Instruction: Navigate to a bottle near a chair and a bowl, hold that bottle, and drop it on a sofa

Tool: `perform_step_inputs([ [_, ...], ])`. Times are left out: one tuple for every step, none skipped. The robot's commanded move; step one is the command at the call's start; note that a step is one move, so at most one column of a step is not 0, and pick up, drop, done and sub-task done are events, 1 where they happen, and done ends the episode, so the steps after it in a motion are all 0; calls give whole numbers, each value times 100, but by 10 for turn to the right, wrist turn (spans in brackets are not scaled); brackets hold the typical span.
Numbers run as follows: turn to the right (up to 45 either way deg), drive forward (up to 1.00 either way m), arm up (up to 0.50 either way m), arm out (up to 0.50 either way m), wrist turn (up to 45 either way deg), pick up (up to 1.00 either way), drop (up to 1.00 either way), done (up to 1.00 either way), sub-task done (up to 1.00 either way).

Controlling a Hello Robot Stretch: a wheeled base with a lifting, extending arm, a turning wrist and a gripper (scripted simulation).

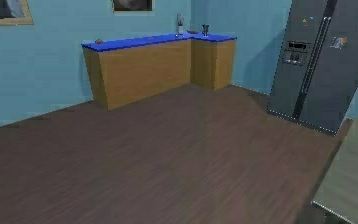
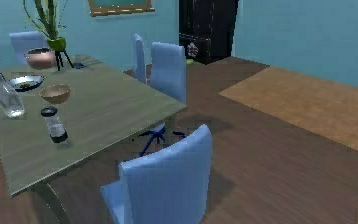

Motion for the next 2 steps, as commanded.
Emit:
perform_step_inputs([
  [0, 20, 0, 0, 0, 0, 0, 0, 0],
  [450, 0, 0, 0, 0, 0, 0, 0, 0],
])
